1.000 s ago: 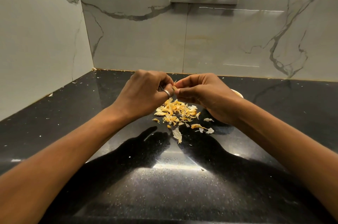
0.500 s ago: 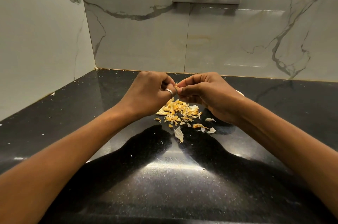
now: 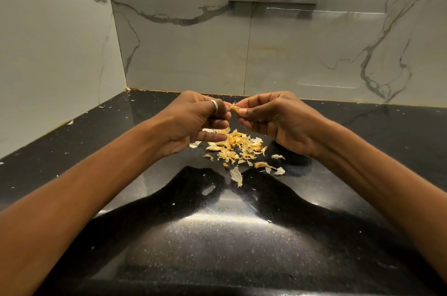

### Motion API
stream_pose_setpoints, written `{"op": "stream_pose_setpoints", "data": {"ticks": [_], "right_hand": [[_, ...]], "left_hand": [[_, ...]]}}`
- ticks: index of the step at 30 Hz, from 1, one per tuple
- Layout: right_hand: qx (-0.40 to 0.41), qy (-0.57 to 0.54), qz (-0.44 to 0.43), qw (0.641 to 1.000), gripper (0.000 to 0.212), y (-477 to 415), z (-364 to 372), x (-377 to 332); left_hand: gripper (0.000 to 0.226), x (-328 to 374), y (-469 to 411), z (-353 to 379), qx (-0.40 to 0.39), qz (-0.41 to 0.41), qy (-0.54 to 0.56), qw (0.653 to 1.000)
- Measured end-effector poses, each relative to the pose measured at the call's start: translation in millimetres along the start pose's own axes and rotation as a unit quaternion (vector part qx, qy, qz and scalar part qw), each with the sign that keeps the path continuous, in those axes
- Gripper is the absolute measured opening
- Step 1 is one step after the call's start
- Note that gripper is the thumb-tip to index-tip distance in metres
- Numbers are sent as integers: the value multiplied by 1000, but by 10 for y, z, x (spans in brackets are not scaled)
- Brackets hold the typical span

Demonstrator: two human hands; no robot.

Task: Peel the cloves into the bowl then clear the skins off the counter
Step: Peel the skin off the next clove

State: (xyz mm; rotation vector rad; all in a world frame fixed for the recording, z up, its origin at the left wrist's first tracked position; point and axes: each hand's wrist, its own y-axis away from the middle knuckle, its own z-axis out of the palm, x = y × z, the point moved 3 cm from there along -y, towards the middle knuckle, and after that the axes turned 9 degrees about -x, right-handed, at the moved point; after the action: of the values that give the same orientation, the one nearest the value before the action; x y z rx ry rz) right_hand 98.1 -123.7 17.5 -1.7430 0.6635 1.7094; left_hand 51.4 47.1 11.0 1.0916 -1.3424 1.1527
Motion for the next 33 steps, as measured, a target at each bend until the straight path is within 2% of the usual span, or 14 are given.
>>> {"op": "stream_pose_setpoints", "data": {"ticks": [2, 6, 11, 16, 18, 24, 28, 33], "right_hand": [[2, 7, -2, 1000, 15, 3, -6, -6], [20, 33, -13, 999, 15, -17, -14, 24], [45, 48, -34, 997, 13, -37, -27, 26], [63, 51, -49, 996, 10, -34, -40, 30], [65, 49, -54, 995, 9, -34, -38, 29], [72, 34, -63, 995, 9, -30, -22, 45], [74, 32, -57, 995, 9, -33, -16, 62], [77, 40, -53, 995, 10, -29, -18, 63]], "left_hand": [[15, 1, 2, -5, -9, -1, -1, 1000], [14, 8, 1, -25, 17, 69, -200, 977], [10, 16, -41, -75, 83, 206, -428, 876], [14, 21, -33, -74, 118, 290, -505, 805], [17, 22, -28, -54, 123, 311, -520, 786], [19, 33, -7, -21, 156, 325, -506, 784], [13, 35, 10, 15, 149, 333, -531, 765], [14, 26, 7, 37, 143, 309, -499, 797]]}}
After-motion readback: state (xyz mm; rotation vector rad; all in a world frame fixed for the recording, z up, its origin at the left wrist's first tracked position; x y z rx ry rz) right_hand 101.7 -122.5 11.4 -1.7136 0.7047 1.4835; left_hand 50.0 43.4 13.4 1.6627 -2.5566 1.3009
